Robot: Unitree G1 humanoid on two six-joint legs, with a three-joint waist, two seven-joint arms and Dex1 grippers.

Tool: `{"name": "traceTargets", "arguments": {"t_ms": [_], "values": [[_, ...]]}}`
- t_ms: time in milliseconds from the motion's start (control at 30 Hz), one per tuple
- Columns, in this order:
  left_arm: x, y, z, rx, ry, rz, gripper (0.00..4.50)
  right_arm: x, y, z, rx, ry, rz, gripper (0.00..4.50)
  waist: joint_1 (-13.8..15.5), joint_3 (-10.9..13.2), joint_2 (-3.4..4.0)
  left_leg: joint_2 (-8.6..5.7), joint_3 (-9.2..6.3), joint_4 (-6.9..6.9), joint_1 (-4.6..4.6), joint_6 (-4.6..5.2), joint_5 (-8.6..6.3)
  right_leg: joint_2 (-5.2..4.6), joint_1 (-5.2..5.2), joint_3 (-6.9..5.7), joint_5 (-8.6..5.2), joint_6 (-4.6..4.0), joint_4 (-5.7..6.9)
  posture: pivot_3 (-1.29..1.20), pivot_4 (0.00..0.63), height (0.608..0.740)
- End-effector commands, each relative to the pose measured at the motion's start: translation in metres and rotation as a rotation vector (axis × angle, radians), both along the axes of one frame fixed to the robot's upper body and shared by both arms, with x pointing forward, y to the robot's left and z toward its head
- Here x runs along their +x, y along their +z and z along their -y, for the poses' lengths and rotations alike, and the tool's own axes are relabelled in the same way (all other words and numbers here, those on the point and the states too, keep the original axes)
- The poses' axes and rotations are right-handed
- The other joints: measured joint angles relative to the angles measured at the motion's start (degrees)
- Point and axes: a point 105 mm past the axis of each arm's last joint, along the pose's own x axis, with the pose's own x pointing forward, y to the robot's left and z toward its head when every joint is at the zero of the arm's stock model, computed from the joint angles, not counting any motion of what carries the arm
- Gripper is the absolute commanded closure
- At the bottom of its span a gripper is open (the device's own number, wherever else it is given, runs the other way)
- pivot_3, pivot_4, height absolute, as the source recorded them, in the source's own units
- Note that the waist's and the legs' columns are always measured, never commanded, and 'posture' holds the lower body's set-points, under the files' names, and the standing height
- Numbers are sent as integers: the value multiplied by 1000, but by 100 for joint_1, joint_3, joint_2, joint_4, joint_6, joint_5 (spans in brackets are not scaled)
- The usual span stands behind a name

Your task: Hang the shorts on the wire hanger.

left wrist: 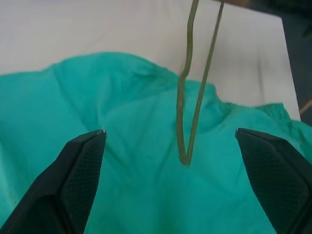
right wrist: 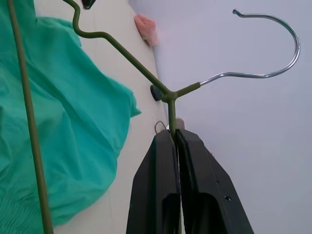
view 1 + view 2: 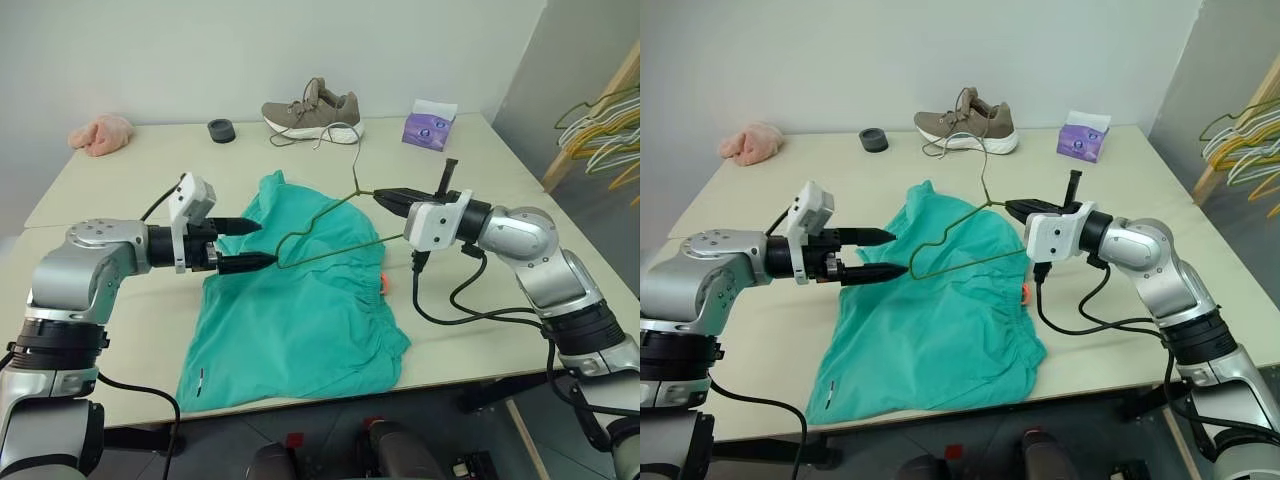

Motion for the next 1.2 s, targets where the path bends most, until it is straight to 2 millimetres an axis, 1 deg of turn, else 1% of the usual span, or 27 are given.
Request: {"name": "traceTargets", "arguments": {"t_ms": [33,100,200,367,400,467,533,633,833,867,967,1067,1200], "values": [[-8,5,11,33,-76,34,0,-9,21,-12,0,66,81,4491,-2,0,0,2,-1,0,0,0,0,0,0,0,0,0,1,-141,98,740],[-12,-1,13,61,-100,24,0,-11,23,-16,1,79,87,4491,-1,0,0,6,-2,-1,0,0,0,1,0,0,0,-1,1,-140,99,740],[-12,-9,16,82,-106,20,0,-15,25,-22,13,103,90,4491,0,0,0,6,-1,-2,2,0,0,4,0,1,0,-2,2,-140,101,740],[-7,-12,21,74,-93,18,0,-20,26,-28,26,131,80,4491,1,0,0,5,1,0,4,0,0,5,0,3,0,-2,5,-147,106,740],[-6,-12,21,71,-91,20,399,-21,26,-28,28,133,78,4500,0,0,0,5,2,0,4,0,0,5,0,4,0,-2,5,-147,106,740],[-7,-12,23,65,-95,16,913,-23,26,-29,33,138,76,4500,1,1,0,5,3,0,4,1,0,5,0,5,0,-2,5,-149,106,740],[-9,-14,25,63,-113,8,1571,-24,26,-30,41,143,72,4500,0,0,0,5,3,0,4,1,0,5,0,6,0,-2,5,-151,107,740],[-11,-16,28,55,-123,2,2418,-25,26,-31,43,146,67,4500,-2,1,0,5,3,0,5,1,0,6,0,6,1,-3,5,-152,107,740],[-12,-15,29,44,-120,6,4285,-27,23,-32,38,155,39,4500,-2,1,0,5,4,1,6,1,-1,6,0,7,1,-3,6,-151,108,740],[-12,-15,29,41,-118,7,4467,-28,22,-32,35,159,33,4500,-2,1,0,5,3,0,5,1,-1,6,0,7,1,-3,6,-149,109,740],[-13,-14,29,37,-116,7,4467,-30,18,-33,20,170,22,4500,-1,1,0,5,5,0,6,1,-1,6,0,9,8,-16,6,-147,110,740],[-13,-15,29,36,-110,3,4467,-34,9,-32,-21,189,14,4500,-1,1,0,5,5,0,6,1,-1,7,0,9,7,-14,6,-146,111,740],[-14,-15,27,38,-89,2,4500,-35,9,-29,-18,186,17,3509,0,1,-1,5,5,0,7,2,-1,7,0,9,6,-12,6,-142,112,740]]}}
